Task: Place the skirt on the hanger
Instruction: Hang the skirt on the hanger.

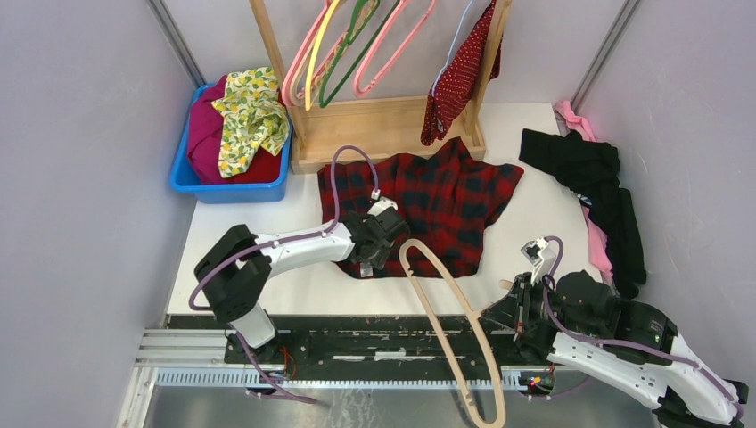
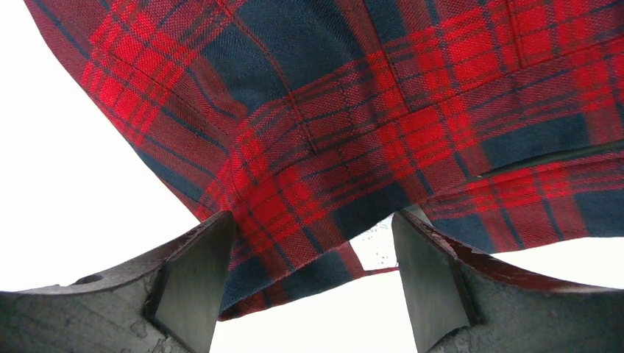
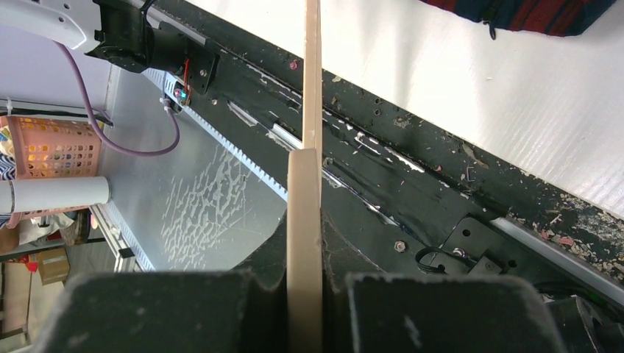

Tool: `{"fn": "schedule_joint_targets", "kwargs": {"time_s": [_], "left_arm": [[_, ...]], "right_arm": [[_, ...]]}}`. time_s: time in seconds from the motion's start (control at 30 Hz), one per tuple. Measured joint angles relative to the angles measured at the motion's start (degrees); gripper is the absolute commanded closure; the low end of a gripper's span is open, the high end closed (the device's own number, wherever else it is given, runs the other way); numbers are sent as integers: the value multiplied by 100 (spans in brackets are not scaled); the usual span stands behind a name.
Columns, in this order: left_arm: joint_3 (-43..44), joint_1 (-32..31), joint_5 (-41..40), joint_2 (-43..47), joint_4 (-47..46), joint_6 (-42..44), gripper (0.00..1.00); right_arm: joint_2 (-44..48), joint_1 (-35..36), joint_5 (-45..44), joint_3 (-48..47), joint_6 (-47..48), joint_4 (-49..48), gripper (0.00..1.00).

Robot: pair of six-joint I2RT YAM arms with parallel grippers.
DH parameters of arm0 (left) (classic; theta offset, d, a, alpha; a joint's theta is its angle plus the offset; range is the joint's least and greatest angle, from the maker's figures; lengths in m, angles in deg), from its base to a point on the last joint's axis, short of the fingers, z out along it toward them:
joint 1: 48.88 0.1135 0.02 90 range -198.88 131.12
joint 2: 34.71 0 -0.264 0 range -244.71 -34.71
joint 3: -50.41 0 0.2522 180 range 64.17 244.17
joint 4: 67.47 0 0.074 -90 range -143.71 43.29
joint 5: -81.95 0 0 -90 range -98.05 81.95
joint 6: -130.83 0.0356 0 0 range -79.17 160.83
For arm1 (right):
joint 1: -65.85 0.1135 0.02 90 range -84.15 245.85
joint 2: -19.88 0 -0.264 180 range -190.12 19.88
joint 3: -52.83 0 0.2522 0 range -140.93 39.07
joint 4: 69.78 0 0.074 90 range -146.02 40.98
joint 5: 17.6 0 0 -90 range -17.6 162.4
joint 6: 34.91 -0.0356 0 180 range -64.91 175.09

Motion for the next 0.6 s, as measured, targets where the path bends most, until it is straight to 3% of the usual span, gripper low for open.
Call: {"fn": "schedule_joint_targets", "kwargs": {"time_s": [0.2, 0.27, 0.37, 0.6], "left_arm": [[37, 63, -236, -203, 55, 105, 71], [48, 98, -280, -236, 76, 138, 78], [72, 129, -302, -236, 120, 160, 97], [188, 138, -273, 31, 166, 168, 97]], "right_arm": [[0, 0, -2, 4, -26, -7, 98], [0, 0, 0, 20, -31, -15, 98], [0, 0, 0, 68, -66, -17, 99], [-4, 0, 103, 356, -146, -229, 99]]}}
